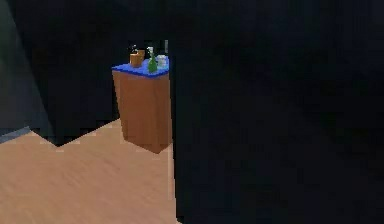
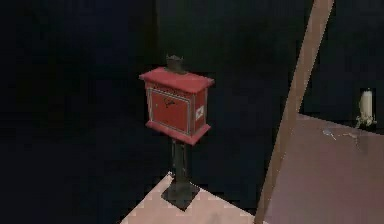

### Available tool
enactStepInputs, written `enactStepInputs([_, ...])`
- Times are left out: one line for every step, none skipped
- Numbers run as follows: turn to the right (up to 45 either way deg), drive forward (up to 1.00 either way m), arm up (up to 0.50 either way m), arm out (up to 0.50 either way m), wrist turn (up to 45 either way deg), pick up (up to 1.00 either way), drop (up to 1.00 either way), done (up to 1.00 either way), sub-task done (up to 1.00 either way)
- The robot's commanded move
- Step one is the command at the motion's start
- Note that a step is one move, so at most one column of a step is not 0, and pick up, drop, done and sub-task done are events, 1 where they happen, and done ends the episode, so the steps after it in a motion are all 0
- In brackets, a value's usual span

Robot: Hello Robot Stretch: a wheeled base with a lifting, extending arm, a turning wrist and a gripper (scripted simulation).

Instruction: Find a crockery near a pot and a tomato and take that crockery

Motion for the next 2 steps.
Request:
enactStepInputs([-27.0,0.00,0.00,0.00,0.0,0.00,0.00,0.00,0.00])
enactStepInputs([0.0,1.00,0.00,0.00,0.0,0.00,0.00,0.00,0.00])
